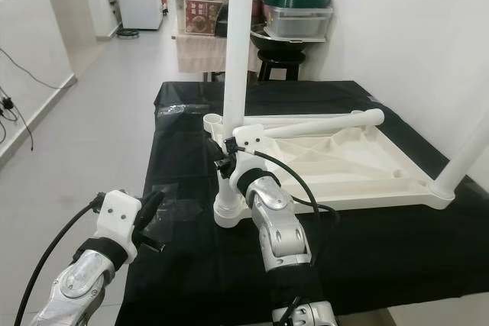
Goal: Building children table
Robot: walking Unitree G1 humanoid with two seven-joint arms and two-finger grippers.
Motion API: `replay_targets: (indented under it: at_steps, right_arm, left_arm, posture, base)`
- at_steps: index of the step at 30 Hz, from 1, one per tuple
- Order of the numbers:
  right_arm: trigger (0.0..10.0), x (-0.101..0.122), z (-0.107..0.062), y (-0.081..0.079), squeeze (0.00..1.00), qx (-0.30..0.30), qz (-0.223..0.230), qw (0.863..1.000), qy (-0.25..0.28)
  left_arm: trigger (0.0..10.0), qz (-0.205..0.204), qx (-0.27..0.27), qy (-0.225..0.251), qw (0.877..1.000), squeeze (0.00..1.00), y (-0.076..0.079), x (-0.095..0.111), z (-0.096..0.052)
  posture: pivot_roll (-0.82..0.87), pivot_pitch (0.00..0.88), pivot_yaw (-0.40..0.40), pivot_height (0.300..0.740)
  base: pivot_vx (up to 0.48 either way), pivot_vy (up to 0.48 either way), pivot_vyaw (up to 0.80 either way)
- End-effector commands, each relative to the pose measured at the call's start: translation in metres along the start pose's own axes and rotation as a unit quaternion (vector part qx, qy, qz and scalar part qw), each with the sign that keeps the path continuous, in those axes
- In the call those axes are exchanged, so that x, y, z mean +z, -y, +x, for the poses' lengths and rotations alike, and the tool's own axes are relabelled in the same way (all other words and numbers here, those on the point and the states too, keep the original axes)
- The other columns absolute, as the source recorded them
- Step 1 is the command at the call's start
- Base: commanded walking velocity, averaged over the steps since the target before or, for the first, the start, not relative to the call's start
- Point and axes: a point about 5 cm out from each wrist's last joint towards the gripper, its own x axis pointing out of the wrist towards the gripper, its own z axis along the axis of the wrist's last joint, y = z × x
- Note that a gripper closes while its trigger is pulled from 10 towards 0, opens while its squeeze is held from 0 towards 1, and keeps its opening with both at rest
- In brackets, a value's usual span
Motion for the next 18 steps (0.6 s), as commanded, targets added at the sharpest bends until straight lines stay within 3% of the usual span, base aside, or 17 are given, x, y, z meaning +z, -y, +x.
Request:
replay_targets:
  at_steps: [1,2,4,5,6,7,8,9,10,14,18]
  right_arm:
    - [10.0,-0.003,-0.002,0.001,1.0,0.018,0.014,1.0,-0.014]
    - [10.0,-0.003,-0.002,0.001,1.0,0.018,0.014,1.0,-0.014]
    - [10.0,0.008,-0.002,-0.002,1.0,0.096,0.015,0.995,0.008]
    - [10.0,0.008,-0.002,-0.002,1.0,0.096,0.015,0.995,0.008]
    - [10.0,0.016,-0.003,-0.003,1.0,0.167,0.004,0.986,0.019]
    - [10.0,0.023,-0.006,-0.004,0.98,0.251,-0.027,0.967,0.026]
    - [10.0,0.023,-0.006,-0.004,0.98,0.251,-0.027,0.967,0.026]
    - [10.0,0.025,-0.008,-0.002,0.32,0.31,-0.056,0.949,0.02]
    - [10.0,0.027,-0.008,0.005,0.0,0.374,-0.082,0.924,0.002]
    - [10.0,0.037,0.002,0.017,0.0,0.394,-0.078,0.916,-0.004]
    - [10.0,0.043,0.01,0.024,0.0,0.393,-0.069,0.917,-0.01]
  left_arm:
    - [10.0,0.009,-0.006,-0.003,1.0,0.0,-0.001,-0.001,0.002]
    - [10.0,0.009,-0.006,-0.003,1.0,0.0,-0.001,-0.001,0.002]
    - [10.0,0.008,-0.007,-0.003,1.0,0.0,-0.001,-0.001,0.002]
    - [10.0,0.008,-0.007,-0.003,1.0,0.0,-0.001,-0.001,0.002]
    - [10.0,0.008,-0.007,-0.003,1.0,0.0,-0.001,-0.001,0.002]
    - [10.0,0.007,-0.008,-0.003,1.0,0.0,-0.001,-0.001,0.002]
    - [10.0,0.007,-0.008,-0.003,1.0,0.0,-0.001,-0.001,0.002]
    - [10.0,0.006,-0.008,-0.002,1.0,0.0,-0.001,-0.001,0.003]
    - [10.0,0.006,-0.007,-0.002,1.0,0.0,-0.001,-0.001,0.003]
    - [10.0,0.007,-0.006,-0.002,1.0,0.0,-0.001,0.0,0.003]
    - [10.0,0.007,-0.005,-0.002,1.0,0.0,-0.001,0.0,0.003]
  posture:
    - [-0.01,0.0,-0.026,0.74]
    - [-0.01,0.0,-0.026,0.74]
    - [-0.02,0.0,-0.023,0.74]
    - [-0.02,0.0,-0.023,0.74]
    - [-0.02,0.0,-0.023,0.74]
    - [-0.02,0.0,-0.022,0.74]
    - [-0.02,0.0,-0.022,0.74]
    - [-0.02,0.0,-0.022,0.74]
    - [-0.01,0.0,-0.024,0.74]
    - [-0.01,0.0,-0.028,0.74]
    - [0.0,0.0,-0.033,0.74]
  base:
    - [0.0,0.0,0.0]
    - [0.0,0.0,0.0]
    - [0.0,0.0,0.0]
    - [0.0,0.0,0.0]
    - [0.0,0.0,0.0]
    - [0.0,0.0,0.0]
    - [0.0,0.0,0.0]
    - [0.0,0.0,0.0]
    - [0.0,0.0,0.0]
    - [0.0,0.0,0.0]
    - [0.0,0.0,0.0]
